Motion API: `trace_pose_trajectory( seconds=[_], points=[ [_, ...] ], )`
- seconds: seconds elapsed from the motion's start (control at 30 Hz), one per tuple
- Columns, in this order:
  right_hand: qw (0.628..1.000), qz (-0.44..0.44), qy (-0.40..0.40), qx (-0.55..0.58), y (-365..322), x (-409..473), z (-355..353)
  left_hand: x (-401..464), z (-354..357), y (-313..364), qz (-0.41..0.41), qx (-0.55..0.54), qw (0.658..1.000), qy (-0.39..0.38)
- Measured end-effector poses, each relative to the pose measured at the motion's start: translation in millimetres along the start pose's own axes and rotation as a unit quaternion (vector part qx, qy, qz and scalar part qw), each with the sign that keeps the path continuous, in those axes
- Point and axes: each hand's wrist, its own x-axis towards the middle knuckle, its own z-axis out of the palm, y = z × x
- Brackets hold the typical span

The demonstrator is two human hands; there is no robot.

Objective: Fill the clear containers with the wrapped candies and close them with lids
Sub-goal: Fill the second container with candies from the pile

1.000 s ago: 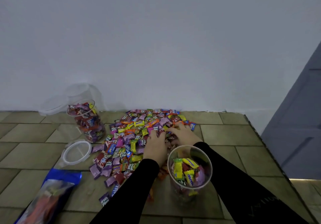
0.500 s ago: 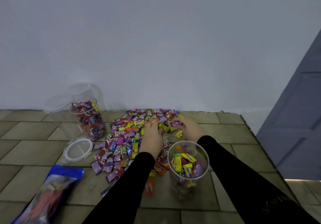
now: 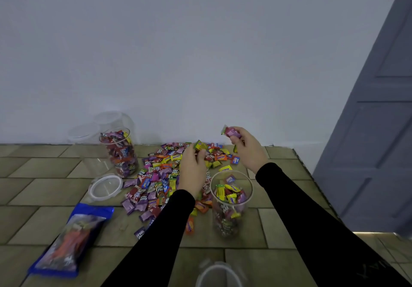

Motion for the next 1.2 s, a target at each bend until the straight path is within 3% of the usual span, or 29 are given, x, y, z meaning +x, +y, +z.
trace_pose_trajectory(
  seconds=[0.2, 0.33, 0.63, 1.03, 1.2],
  points=[
    [0.995, -0.026, 0.058, 0.079, -34, -26, -4, -22, -7, 38, 0.013, -0.152, 0.986, 0.066],
    [0.983, -0.025, 0.129, 0.125, -40, -46, 2, -48, -2, 55, 0.015, -0.224, 0.973, 0.054],
    [0.948, 0.004, 0.258, 0.184, -32, -66, 11, -72, -6, 66, 0.028, -0.248, 0.967, 0.047],
    [0.94, 0.048, 0.266, 0.209, -28, -63, 14, -63, 5, 46, 0.052, -0.195, 0.978, 0.058],
    [0.942, 0.038, 0.264, 0.206, -29, -64, 14, -64, 5, 45, 0.026, -0.243, 0.969, 0.044]
  ],
)
